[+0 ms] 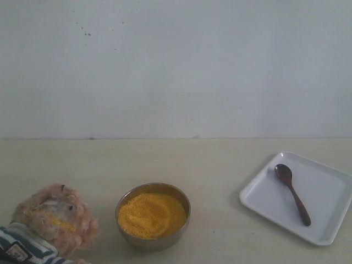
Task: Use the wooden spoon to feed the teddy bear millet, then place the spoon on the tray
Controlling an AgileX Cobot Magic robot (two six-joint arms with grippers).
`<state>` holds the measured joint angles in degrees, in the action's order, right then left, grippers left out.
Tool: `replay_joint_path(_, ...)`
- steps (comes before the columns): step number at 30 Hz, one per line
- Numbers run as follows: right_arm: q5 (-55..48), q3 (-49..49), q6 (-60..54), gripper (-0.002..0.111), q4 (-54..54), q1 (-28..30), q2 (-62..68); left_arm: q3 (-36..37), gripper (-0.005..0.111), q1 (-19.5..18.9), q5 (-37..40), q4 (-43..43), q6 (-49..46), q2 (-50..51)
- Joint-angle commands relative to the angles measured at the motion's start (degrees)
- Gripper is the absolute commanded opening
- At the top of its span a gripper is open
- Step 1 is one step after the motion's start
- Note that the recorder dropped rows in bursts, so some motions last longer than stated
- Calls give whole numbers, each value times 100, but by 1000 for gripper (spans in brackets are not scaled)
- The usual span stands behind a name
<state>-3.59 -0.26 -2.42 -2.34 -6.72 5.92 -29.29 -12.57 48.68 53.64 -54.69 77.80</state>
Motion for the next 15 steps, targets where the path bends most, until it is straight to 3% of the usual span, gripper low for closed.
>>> replay_joint_path(1, 88, 26, -164, 0, 11, 23, -9, 7, 6, -22, 48, 93, -32, -43)
replay_joint_path(15, 77, 26, -139, 0, 11, 23, -532, 7, 6, -22, 48, 93, -32, -43)
